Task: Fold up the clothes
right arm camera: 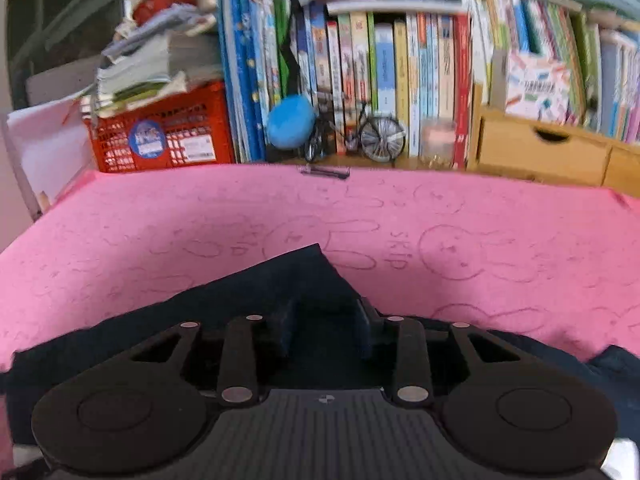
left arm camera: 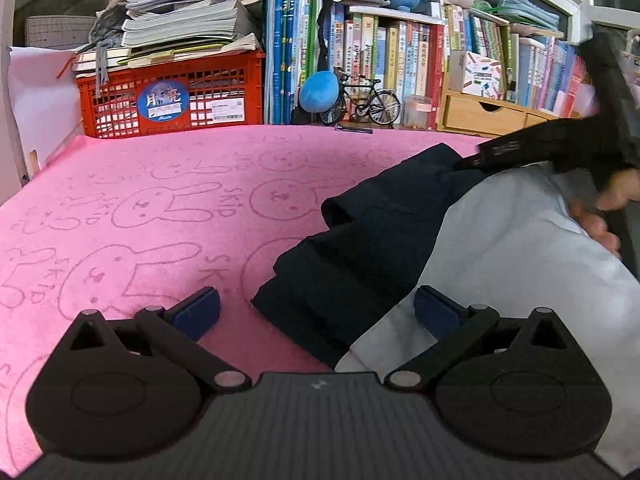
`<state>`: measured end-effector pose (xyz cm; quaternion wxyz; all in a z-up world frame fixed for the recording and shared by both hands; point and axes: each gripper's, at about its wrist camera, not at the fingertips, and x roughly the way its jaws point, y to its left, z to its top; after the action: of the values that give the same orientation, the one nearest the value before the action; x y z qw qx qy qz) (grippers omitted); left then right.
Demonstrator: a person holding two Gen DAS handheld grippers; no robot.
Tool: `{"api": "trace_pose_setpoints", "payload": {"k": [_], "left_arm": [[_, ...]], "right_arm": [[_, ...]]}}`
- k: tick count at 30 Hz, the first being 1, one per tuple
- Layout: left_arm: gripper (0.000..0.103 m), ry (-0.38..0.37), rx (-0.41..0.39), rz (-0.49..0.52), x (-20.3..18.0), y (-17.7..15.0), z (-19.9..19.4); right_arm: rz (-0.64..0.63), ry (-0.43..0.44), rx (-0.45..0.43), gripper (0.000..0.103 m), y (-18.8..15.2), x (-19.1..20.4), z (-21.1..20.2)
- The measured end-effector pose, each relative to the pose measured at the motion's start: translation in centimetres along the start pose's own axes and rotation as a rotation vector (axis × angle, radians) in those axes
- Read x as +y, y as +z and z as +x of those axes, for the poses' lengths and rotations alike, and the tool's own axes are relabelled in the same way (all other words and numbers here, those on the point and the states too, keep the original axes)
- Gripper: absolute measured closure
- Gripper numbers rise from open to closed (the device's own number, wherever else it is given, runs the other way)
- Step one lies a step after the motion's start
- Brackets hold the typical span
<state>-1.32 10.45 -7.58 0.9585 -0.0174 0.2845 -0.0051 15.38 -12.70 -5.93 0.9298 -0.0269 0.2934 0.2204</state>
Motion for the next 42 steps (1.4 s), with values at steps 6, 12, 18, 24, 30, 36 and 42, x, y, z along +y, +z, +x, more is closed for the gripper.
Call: {"api": "trace_pose_setpoints", "payload": {"k": [6, 12, 18, 24, 30, 36, 42], "left_arm": [[0.0, 0.038, 0.052, -0.127, 1.5, 2.1, -2.6], [0.0, -0.109, -0.071, 0.022, -5.3, 4.0, -6.7], [0.0, -0.301, -0.013, 0.152, -12.0, 2.7, -6.2], [0.0, -0.284, 0.07, 0.177, -12.4, 0.8, -2.3], [0.0, -0.274, 0.049, 0.188, -12.8, 0.1, -2.9], [0.0, -0.278, 0.032, 0.21, -12.8, -0.1, -3.1], [0.0, -0.296, 0.041, 0.235, -12.7, -0.1, -3.2]], "right_arm": [[-0.073, 0.16, -0.21, 0.037, -4.9, 0.0, -10.8], [0.426, 0.052, -0.179, 0.042, -9.4, -9.2, -13.9], [0.906, 0.162, -0.198, 0.04, -13.3, -16.4, -15.2], [0.914, 0.189, -0.207, 0.029, -11.3, -16.7, -12.7], [0.855, 0.155, -0.167, 0.002, -8.5, -15.6, -10.0], [0.936, 0.157, -0.155, 0.051, -10.7, -15.9, -10.9], [1.068, 0.053, -0.196, 0.085, -10.7, -21.7, -9.0]]}}
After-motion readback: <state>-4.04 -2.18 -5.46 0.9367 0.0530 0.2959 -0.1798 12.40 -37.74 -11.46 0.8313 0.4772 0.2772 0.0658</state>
